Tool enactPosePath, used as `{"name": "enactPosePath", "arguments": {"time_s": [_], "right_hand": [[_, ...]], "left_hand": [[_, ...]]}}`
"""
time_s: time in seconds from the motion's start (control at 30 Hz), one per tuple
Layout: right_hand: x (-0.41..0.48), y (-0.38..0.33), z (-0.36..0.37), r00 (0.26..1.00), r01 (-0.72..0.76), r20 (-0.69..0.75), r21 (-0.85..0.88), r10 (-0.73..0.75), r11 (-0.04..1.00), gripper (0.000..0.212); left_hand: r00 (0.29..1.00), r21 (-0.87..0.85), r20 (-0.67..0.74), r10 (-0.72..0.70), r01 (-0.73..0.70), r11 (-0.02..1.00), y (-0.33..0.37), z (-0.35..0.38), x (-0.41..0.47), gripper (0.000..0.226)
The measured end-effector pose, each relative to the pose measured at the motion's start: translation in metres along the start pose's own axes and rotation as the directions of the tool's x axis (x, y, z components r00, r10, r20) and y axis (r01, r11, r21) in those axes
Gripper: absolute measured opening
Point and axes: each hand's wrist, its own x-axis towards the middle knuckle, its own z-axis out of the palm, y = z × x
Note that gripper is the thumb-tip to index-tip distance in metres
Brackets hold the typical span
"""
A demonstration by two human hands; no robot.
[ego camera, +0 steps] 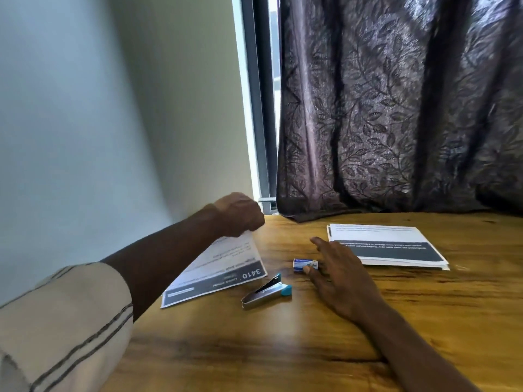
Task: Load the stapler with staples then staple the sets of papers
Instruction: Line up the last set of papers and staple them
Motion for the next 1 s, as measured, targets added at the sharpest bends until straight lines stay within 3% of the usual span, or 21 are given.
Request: {"name": "enactPosePath", "arguments": {"time_s": [0.1, 0.2, 0.27, 0.37, 0.43, 0.5, 0.57, 0.63, 0.7, 0.77, 0.9, 1.0], "right_hand": [[-0.008, -0.003, -0.002, 0.998, 0.024, -0.06, 0.072, -0.019, 0.997, 0.063], [-0.02, 0.001, -0.004, 0.987, 0.031, -0.158, 0.22, 0.005, 0.975, 0.058], [-0.026, 0.004, -0.008, 0.977, 0.006, -0.206, 0.309, 0.061, 0.951, 0.056], [-0.035, 0.004, -0.021, 0.969, -0.035, -0.201, 0.465, 0.144, 0.885, 0.055], [-0.039, 0.002, -0.027, 0.972, -0.048, -0.165, 0.563, 0.169, 0.825, 0.056], [-0.041, -0.004, -0.033, 0.974, -0.058, -0.12, 0.689, 0.192, 0.723, 0.052], [-0.039, -0.008, -0.038, 0.973, -0.07, -0.061, 0.842, 0.224, 0.535, 0.045], [-0.034, -0.005, -0.04, 0.968, -0.04, -0.032, 0.959, 0.247, 0.281, 0.059], [-0.029, 0.002, -0.039, 0.962, 0.001, -0.041, 0.989, 0.268, 0.147, 0.088], [-0.027, 0.01, -0.04, 0.957, 0.043, -0.061, 0.997, 0.283, 0.07, 0.095], [-0.02, 0.021, -0.04, 0.898, 0.093, -0.046, 0.992, 0.438, -0.087, 0.05], [-0.017, 0.029, -0.039, 0.899, 0.079, -0.069, 0.997, 0.433, -0.006, 0.023]], "left_hand": [[0.968, -0.085, -0.158, -0.197, 0.185, 0.979, -0.009, -0.043, -0.013, 0.019], [0.864, -0.174, -0.366, -0.345, 0.3, 0.938, -0.015, -0.086, -0.027, 0.015], [0.753, -0.328, -0.477, -0.453, 0.326, 0.887, -0.018, -0.108, -0.04, 0.016], [0.498, -0.606, -0.568, -0.655, 0.285, 0.742, -0.008, -0.13, -0.06, 0.012], [0.328, -0.772, -0.538, -0.777, 0.177, 0.61, 0.01, -0.135, -0.07, 0.007], [0.264, -0.885, -0.436, -0.861, 0.046, 0.462, 0.03, -0.13, -0.075, 0.006], [0.299, -0.952, -0.305, -0.904, -0.083, 0.294, 0.048, -0.111, -0.071, 0.01], [0.377, -0.977, -0.175, -0.91, -0.183, 0.112, 0.065, -0.088, -0.063, 0.014], [0.481, -0.965, -0.084, -0.873, -0.257, -0.049, 0.083, -0.067, -0.057, 0.013], [0.575, -0.95, -0.035, -0.817, -0.273, -0.152, 0.099, -0.049, -0.053, 0.011], [0.676, -0.948, -0.008, -0.737, -0.239, -0.21, 0.118, -0.017, -0.045, 0.007], [0.691, -0.927, 0.027, -0.723, -0.253, -0.276, 0.13, 0.002, -0.039, 0.008]]}}
